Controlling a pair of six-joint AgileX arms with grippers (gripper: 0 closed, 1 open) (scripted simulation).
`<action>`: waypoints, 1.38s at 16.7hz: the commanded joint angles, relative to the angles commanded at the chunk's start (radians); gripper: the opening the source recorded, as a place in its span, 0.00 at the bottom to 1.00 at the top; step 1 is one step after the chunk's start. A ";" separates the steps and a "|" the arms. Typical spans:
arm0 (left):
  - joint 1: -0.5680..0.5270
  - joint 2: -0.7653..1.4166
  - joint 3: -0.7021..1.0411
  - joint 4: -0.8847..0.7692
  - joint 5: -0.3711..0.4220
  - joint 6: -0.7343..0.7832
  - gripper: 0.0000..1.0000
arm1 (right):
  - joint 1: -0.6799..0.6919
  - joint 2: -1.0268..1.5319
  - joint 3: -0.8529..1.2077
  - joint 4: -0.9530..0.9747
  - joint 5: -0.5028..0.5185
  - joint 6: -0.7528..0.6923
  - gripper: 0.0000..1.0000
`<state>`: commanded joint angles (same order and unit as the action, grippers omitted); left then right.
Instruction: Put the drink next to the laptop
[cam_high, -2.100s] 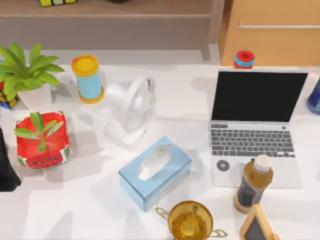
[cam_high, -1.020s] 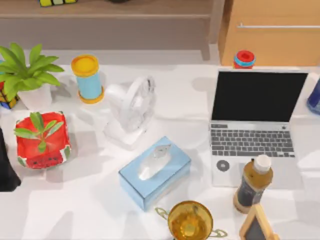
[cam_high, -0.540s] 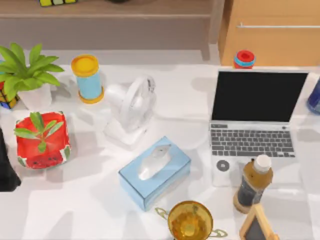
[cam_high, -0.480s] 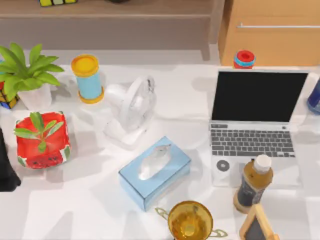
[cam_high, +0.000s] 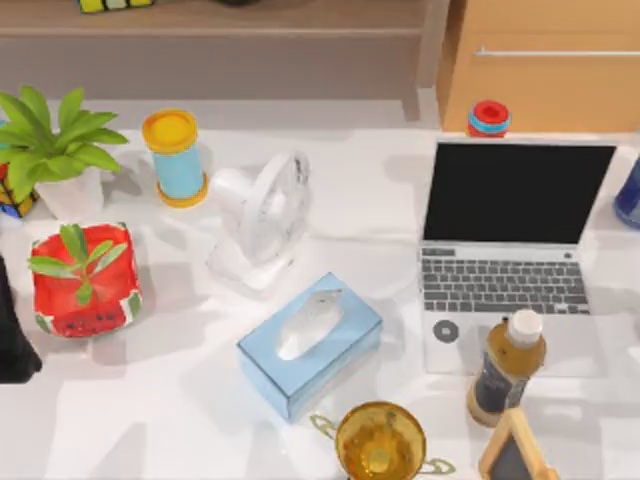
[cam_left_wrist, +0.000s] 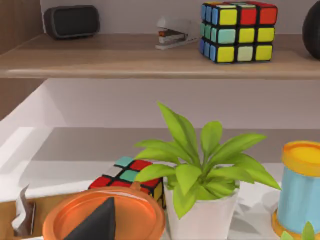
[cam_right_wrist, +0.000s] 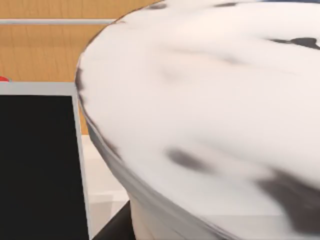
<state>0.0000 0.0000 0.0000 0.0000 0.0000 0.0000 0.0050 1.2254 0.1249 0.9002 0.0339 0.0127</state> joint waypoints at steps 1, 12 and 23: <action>0.000 0.000 0.000 0.000 0.000 0.000 1.00 | 0.003 -0.003 -0.002 -0.002 0.003 0.001 0.00; 0.000 0.000 0.000 0.000 0.000 0.000 1.00 | -0.001 0.044 0.000 0.072 0.001 0.001 0.00; 0.000 0.000 0.000 0.000 0.000 0.000 1.00 | 0.001 0.245 -0.027 0.343 0.005 0.001 0.00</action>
<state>0.0000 0.0000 0.0000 0.0000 0.0000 0.0000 0.0059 1.4700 0.0979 1.2433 0.0392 0.0137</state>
